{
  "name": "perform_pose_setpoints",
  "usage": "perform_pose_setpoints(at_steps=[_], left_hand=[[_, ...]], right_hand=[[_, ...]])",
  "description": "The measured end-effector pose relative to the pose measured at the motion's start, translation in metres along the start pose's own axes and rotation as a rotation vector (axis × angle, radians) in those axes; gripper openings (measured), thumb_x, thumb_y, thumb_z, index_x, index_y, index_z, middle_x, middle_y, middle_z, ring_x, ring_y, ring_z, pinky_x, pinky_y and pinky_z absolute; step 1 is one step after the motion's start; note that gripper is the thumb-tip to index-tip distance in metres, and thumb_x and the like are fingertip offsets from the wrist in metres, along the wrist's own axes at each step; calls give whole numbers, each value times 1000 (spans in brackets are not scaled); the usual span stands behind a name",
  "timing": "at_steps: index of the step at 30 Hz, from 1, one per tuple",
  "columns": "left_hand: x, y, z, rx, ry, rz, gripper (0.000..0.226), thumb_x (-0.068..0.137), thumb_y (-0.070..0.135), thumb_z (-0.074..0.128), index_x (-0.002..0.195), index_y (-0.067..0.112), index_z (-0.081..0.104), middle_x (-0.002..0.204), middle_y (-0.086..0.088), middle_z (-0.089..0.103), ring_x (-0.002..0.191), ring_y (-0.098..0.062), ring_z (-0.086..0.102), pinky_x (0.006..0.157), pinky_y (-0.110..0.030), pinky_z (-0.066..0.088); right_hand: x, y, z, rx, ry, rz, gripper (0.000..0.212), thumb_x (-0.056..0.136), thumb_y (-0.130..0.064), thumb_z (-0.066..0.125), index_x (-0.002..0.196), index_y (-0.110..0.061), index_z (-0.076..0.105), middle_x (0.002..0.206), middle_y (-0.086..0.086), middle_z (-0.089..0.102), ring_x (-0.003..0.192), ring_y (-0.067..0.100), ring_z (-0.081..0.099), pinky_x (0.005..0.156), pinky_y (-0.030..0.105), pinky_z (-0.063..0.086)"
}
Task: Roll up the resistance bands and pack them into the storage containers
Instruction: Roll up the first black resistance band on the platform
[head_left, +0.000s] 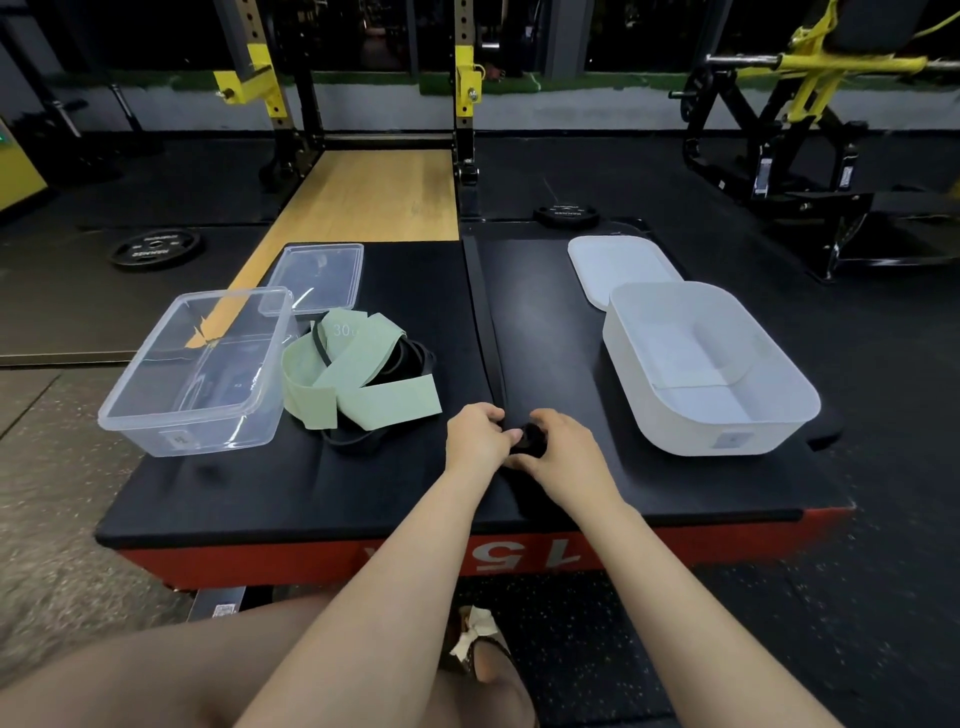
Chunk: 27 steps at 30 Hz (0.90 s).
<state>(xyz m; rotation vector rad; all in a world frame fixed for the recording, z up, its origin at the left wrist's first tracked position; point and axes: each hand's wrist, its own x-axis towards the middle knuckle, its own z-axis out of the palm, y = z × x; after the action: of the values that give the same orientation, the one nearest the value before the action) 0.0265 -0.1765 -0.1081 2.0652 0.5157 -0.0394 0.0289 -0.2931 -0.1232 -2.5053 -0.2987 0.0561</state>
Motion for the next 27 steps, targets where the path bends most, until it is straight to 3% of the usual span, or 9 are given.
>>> perform_pose_setpoints(at_steps=[3, 7, 17, 23, 27], left_hand=[[-1, -1, -1, -5, -7, 5, 43, 84, 16, 69, 124, 8, 56, 111, -8, 65, 104, -18, 60, 83, -17, 39], [-2, 0, -2, 19, -12, 11, 42, 84, 17, 70, 123, 8, 57, 112, -8, 64, 105, -18, 60, 84, -17, 40], [3, -1, -2, 43, -23, 18, 39, 84, 15, 69, 121, 10, 59, 114, -7, 65, 108, -19, 59, 94, -26, 45], [7, -1, -3, 36, -45, 45, 40, 83, 14, 70, 121, 8, 59, 122, -7, 61, 114, -18, 56, 87, -17, 37], [14, 2, -4, 51, -65, 34, 44, 81, 16, 72, 121, 8, 58, 127, -6, 57, 115, -18, 55, 84, -18, 37]], right_hand=[[-5, -5, 6, -71, 114, 53, 45, 80, -41, 70, 111, -12, 55, 109, 3, 55, 106, 21, 50, 77, 28, 41], [-7, -9, 7, -66, 161, 86, 34, 84, -34, 68, 105, -8, 59, 105, 6, 51, 100, 23, 51, 72, 29, 40], [-5, -20, 23, -49, 201, 59, 29, 90, -18, 59, 116, -4, 58, 110, 11, 52, 105, 26, 48, 82, 32, 41], [-1, -9, 16, -10, 151, 18, 36, 91, -25, 60, 123, -9, 58, 102, 6, 50, 98, 22, 49, 74, 22, 32], [4, -3, 10, 10, 103, -14, 40, 91, -31, 60, 127, -14, 57, 94, -3, 42, 85, 12, 40, 71, 20, 30]])
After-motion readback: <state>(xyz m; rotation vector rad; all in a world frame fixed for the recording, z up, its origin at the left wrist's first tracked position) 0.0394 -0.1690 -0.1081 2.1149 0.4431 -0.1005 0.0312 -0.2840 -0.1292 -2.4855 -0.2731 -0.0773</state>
